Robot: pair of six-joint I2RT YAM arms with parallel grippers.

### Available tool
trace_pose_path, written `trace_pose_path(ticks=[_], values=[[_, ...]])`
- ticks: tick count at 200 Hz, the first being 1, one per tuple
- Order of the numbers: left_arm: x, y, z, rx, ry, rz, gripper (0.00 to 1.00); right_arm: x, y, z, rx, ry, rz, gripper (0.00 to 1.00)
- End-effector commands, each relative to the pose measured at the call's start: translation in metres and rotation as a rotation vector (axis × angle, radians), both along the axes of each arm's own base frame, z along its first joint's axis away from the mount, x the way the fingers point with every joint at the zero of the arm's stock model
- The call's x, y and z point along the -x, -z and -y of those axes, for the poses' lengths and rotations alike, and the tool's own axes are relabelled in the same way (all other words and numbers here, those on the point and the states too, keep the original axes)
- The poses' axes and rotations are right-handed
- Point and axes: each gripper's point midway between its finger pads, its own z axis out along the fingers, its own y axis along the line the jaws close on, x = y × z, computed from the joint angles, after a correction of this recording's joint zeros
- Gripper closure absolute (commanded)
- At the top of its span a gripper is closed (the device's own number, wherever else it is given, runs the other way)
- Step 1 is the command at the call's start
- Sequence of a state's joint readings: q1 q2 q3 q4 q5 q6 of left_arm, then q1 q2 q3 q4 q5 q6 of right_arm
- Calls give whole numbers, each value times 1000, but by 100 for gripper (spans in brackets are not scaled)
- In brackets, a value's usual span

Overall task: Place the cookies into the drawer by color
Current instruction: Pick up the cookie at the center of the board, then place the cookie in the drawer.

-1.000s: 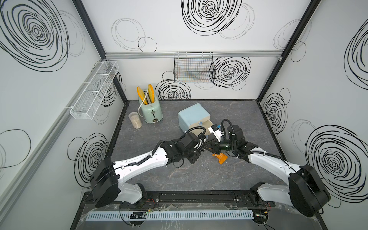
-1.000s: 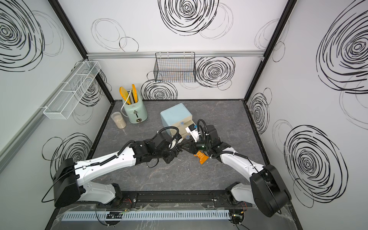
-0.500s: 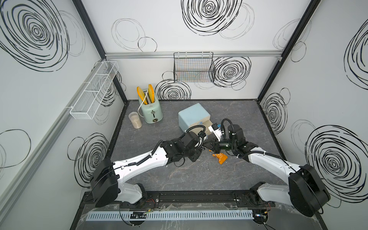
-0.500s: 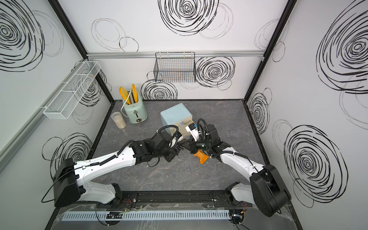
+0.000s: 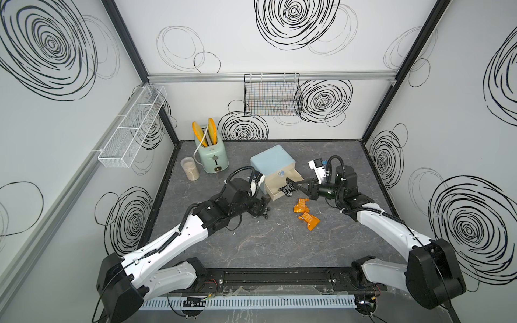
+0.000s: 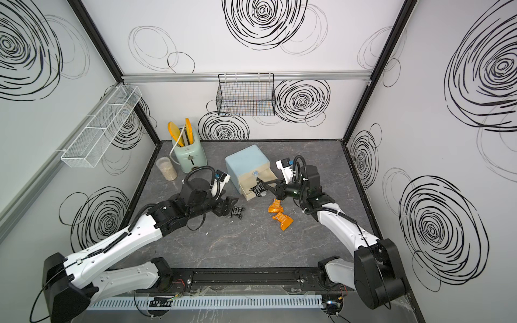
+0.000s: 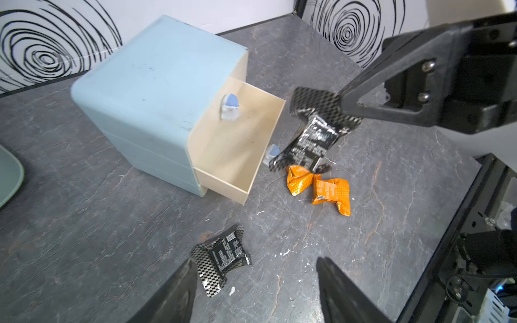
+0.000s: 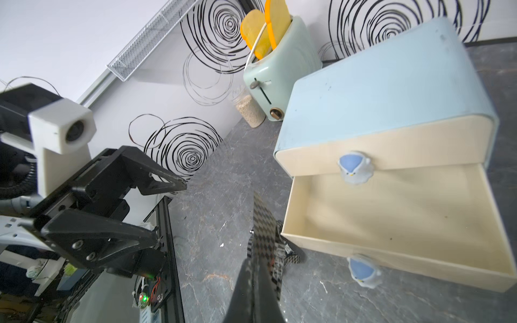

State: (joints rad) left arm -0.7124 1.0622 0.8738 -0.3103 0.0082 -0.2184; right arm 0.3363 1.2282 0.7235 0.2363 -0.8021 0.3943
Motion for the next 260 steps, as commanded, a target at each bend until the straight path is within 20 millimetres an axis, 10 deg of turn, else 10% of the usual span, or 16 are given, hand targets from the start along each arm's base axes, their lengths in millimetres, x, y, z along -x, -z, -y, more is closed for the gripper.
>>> trace_pose_path(ticks=[1, 93, 260], values=[[-3, -8, -11, 70, -34, 12, 28, -20, -17, 6, -22, 58, 31, 100], [-7, 2, -33, 83, -86, -13, 28, -69, 4, 40, 99, 276, -5, 100], [-9, 9, -38, 70, -93, -20, 29, -103, 45, 33, 115, 276, -102, 100]])
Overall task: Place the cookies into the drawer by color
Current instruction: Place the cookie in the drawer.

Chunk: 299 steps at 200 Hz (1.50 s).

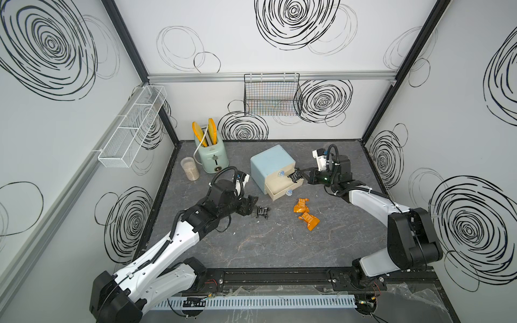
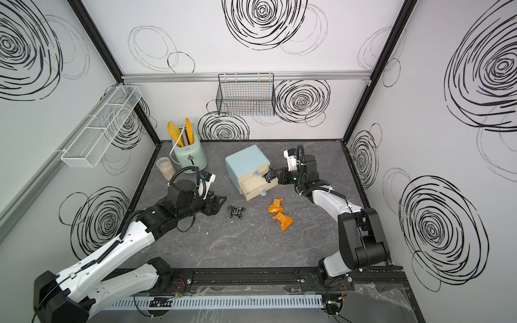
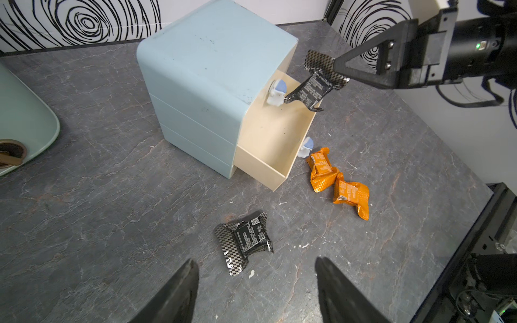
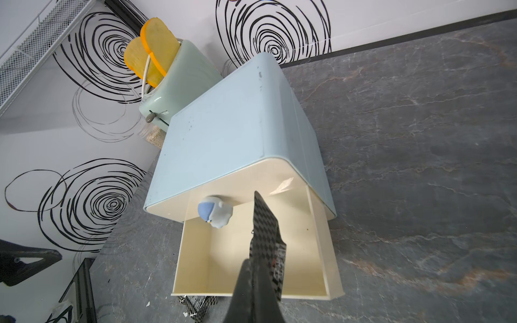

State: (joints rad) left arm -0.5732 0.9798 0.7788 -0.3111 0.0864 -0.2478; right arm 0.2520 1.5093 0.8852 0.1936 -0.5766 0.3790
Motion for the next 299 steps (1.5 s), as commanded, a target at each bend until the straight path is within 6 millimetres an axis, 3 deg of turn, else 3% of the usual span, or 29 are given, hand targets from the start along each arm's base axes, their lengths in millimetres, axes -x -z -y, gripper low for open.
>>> trace_pose_path(ticks=[1, 153, 199, 235, 252, 267, 299], values=[[-5, -8, 0, 23, -3, 34, 29, -8, -9, -4, -28, -8, 15, 100], [-6, -6, -1, 28, -7, 27, 30, -10, 25, -10, -54, 0, -66, 100], [-6, -5, 0, 29, -4, 20, 30, -11, 34, -10, -40, 7, -87, 88], [-6, -5, 0, 30, -4, 20, 30, -11, 33, -8, -30, 13, -83, 70], [-6, -4, 0, 31, -7, 15, 29, -11, 28, -7, -21, 17, -66, 67], [-7, -3, 1, 32, -10, 8, 29, -11, 20, -4, -10, 26, -44, 56], [-7, 5, 3, 46, -23, -27, 28, -5, -3, 5, 18, 53, 34, 50]])
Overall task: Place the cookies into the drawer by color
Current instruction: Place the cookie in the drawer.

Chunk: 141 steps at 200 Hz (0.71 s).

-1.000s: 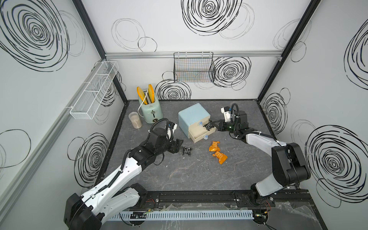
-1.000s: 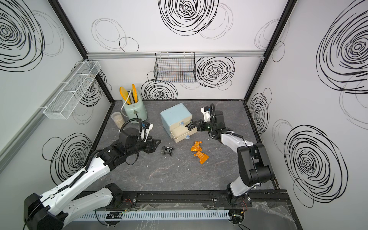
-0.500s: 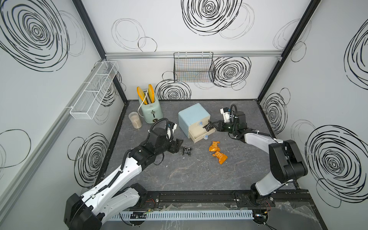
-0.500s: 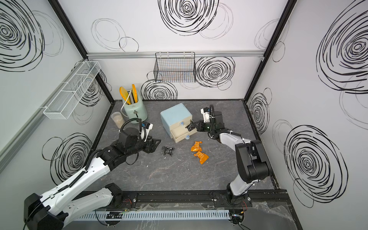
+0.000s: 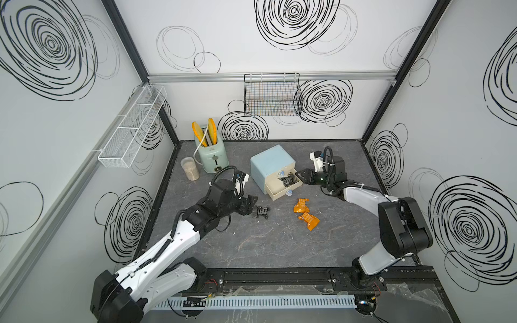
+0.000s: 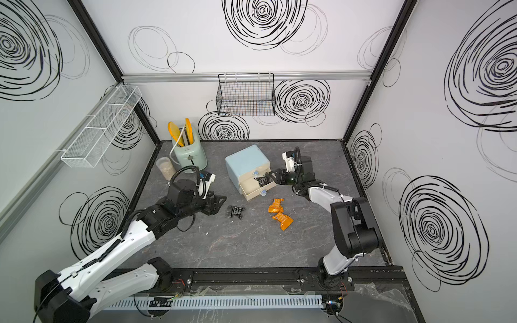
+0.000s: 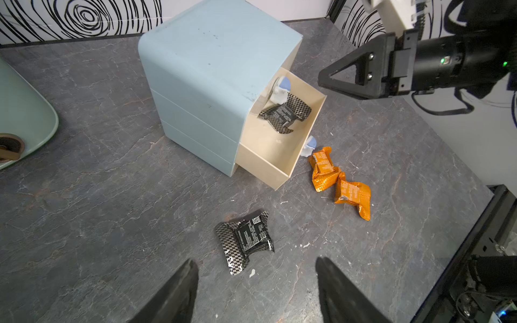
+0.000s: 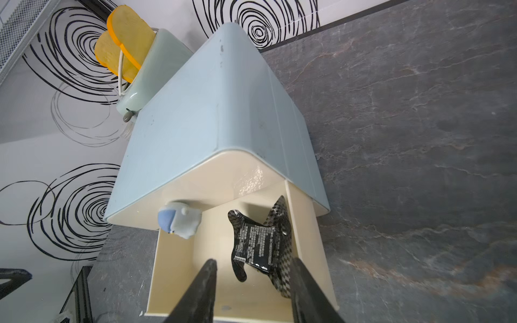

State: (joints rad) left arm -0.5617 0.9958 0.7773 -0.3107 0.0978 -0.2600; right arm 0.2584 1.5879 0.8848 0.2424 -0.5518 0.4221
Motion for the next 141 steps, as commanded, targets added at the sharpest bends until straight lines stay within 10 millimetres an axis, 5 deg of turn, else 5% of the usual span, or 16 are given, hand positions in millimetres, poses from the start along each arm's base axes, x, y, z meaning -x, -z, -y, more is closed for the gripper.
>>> trace_pose_path(ticks=[1, 74, 141], values=[[-5, -1, 4, 43, -16, -4, 28, 6, -27, 7, 26, 20, 92, 50], [11, 54, 21, 144, -27, -189, 33, 34, -54, 38, 96, 112, 208, 43], [26, 101, 51, 248, -21, -327, 64, 53, -49, 50, 98, 135, 202, 43]])
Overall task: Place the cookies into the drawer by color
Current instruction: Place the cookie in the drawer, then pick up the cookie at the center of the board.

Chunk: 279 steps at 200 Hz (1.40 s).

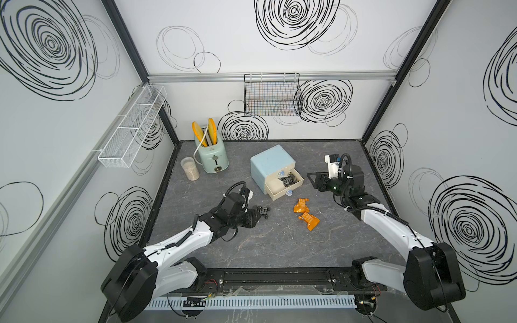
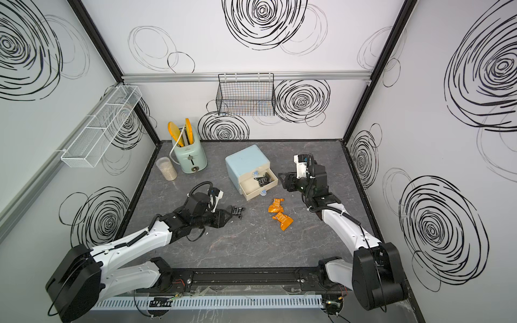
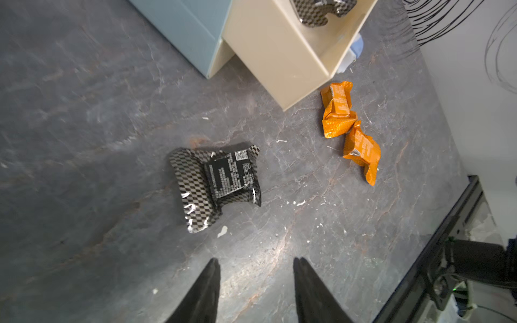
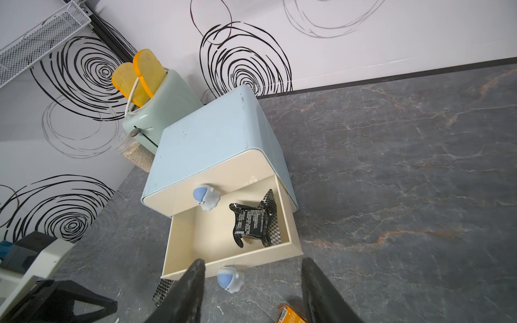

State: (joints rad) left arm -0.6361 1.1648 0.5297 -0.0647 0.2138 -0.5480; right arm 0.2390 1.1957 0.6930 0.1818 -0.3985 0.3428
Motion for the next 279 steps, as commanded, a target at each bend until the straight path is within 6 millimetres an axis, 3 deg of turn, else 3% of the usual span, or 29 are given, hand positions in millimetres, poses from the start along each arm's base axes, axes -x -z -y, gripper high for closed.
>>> trace_pose_path(ticks=[1, 31, 102, 140, 181, 279], values=[[-8, -9, 21, 125, -24, 12, 64, 6, 2, 6, 10, 13, -1, 42], [-12, 10, 23, 125, -60, -40, 72, 8, 5, 8, 6, 17, -7, 42], [-12, 46, 20, 92, -101, -121, 72, 9, 7, 11, 6, 23, -13, 42], [-20, 63, 7, 39, -141, -132, 72, 9, 9, 11, 5, 21, -17, 42], [-42, 65, -14, -15, -211, -73, 72, 10, 12, 11, 6, 21, -22, 42], [-95, 58, -8, 36, -202, -14, 72, 10, 25, 11, 19, 22, -50, 42]])
